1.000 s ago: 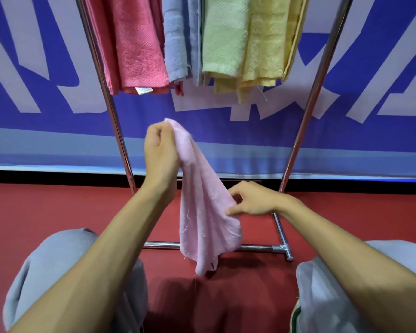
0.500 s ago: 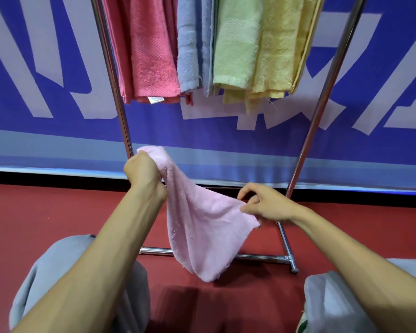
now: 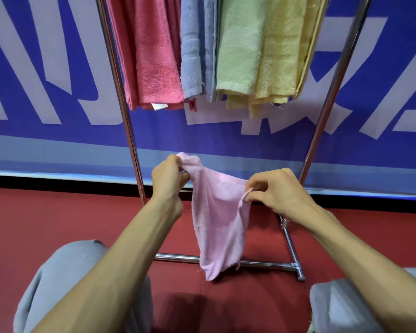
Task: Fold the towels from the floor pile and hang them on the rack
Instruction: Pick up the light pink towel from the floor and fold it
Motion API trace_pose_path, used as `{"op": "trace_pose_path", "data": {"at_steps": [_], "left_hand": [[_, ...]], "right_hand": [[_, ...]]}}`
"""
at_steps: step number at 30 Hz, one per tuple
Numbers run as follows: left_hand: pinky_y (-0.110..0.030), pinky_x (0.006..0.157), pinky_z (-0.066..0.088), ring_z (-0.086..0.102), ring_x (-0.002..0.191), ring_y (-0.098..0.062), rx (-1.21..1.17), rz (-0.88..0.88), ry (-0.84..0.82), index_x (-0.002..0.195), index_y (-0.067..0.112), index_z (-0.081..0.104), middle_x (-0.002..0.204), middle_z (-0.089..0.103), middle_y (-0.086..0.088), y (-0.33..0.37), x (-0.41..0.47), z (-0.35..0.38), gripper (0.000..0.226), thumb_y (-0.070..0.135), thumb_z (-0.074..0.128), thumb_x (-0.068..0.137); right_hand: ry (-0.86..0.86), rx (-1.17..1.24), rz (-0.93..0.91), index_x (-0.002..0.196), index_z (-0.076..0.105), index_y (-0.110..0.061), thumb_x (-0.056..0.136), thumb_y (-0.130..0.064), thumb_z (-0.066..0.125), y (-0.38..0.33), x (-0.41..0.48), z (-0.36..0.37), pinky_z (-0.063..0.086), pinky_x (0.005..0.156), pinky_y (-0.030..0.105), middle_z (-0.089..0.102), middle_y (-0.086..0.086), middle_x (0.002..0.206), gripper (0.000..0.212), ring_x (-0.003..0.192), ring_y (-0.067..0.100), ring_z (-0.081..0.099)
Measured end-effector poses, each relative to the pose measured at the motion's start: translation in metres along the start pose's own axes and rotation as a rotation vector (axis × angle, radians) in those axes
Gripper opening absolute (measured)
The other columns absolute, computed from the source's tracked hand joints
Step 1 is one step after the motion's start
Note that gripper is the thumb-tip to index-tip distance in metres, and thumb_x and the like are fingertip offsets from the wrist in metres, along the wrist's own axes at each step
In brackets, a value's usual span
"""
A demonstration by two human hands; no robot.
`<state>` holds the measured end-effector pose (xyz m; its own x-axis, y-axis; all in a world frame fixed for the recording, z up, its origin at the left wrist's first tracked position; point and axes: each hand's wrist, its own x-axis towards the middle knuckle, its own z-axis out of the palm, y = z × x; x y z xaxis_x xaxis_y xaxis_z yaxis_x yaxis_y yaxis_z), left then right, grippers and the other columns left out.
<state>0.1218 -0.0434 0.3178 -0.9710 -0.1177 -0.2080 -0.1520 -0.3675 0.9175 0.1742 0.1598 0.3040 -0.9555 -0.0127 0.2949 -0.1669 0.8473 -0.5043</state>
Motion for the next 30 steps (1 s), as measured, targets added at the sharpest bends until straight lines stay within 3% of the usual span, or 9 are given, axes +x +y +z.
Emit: {"op": "trace_pose_path", "data": {"at_steps": [3, 7, 10, 15, 22, 27, 30], "left_hand": [[-0.033, 0.089, 0.049, 0.057, 0.075, -0.02, 0.069, 0.023, -0.071, 0.084, 0.012, 0.064, 0.082, 0.064, -0.003, -0.008, -0.001, 0.005, 0.016, 0.009, 0.049, 0.083], [-0.033, 0.082, 0.055, 0.067, 0.084, -0.021, 0.207, 0.133, -0.221, 0.092, 0.008, 0.069, 0.097, 0.072, -0.011, -0.02, -0.01, 0.013, 0.017, 0.009, 0.052, 0.092], [-0.031, 0.08, 0.057, 0.069, 0.081, -0.018, 0.265, 0.181, -0.325, 0.092, 0.011, 0.07, 0.092, 0.074, -0.009, -0.023, -0.018, 0.017, 0.019, 0.012, 0.052, 0.095], [-0.025, 0.082, 0.056, 0.071, 0.086, -0.019, 0.262, 0.149, -0.464, 0.101, 0.002, 0.069, 0.099, 0.073, -0.014, -0.026, -0.027, 0.02, 0.019, 0.012, 0.055, 0.093], [-0.035, 0.093, 0.052, 0.068, 0.101, -0.029, 0.267, 0.117, -0.574, 0.104, 0.0, 0.068, 0.105, 0.071, -0.018, -0.027, -0.029, 0.022, 0.023, 0.017, 0.058, 0.092], [-0.031, 0.09, 0.053, 0.07, 0.096, -0.022, 0.382, 0.213, -0.643, 0.106, 0.005, 0.065, 0.098, 0.074, -0.012, -0.03, -0.031, 0.018, 0.022, 0.021, 0.061, 0.092], [-0.038, 0.085, 0.053, 0.067, 0.08, -0.015, 0.489, 0.349, -0.557, 0.098, 0.008, 0.065, 0.084, 0.074, -0.012, -0.035, -0.03, 0.016, 0.013, 0.018, 0.061, 0.092]], "right_hand": [[0.119, -0.007, -0.149, 0.069, 0.072, -0.027, 0.066, -0.045, 0.078, -0.003, -0.001, 0.0, 0.048, 0.064, 0.034, 0.062, -0.011, 0.067, 0.019, 0.062, 0.005, 0.054], [0.287, 0.129, -0.309, 0.07, 0.067, -0.014, 0.075, -0.029, 0.076, -0.017, -0.003, -0.003, 0.043, 0.072, 0.015, 0.064, -0.005, 0.08, 0.018, 0.072, 0.005, 0.057], [0.286, 0.213, -0.225, 0.071, 0.066, -0.013, 0.079, -0.019, 0.075, -0.022, -0.003, -0.004, 0.038, 0.069, 0.006, 0.065, -0.008, 0.071, 0.013, 0.067, 0.001, 0.058], [0.289, 0.347, -0.077, 0.071, 0.066, -0.016, 0.08, -0.019, 0.073, -0.022, -0.003, 0.003, 0.049, 0.072, 0.019, 0.068, -0.005, 0.07, 0.012, 0.07, 0.01, 0.063], [0.34, 0.464, 0.039, 0.069, 0.068, -0.017, 0.08, -0.027, 0.073, -0.025, -0.004, 0.006, 0.048, 0.066, 0.024, 0.067, -0.001, 0.065, 0.015, 0.063, 0.009, 0.059], [0.355, 0.512, 0.108, 0.066, 0.069, -0.019, 0.08, -0.026, 0.073, -0.022, -0.002, 0.01, 0.047, 0.063, 0.026, 0.065, -0.001, 0.061, 0.016, 0.059, 0.006, 0.055], [0.295, 0.525, 0.116, 0.066, 0.069, -0.021, 0.079, -0.027, 0.074, -0.02, -0.002, 0.013, 0.047, 0.064, 0.025, 0.066, -0.003, 0.062, 0.016, 0.06, 0.005, 0.056]]}}
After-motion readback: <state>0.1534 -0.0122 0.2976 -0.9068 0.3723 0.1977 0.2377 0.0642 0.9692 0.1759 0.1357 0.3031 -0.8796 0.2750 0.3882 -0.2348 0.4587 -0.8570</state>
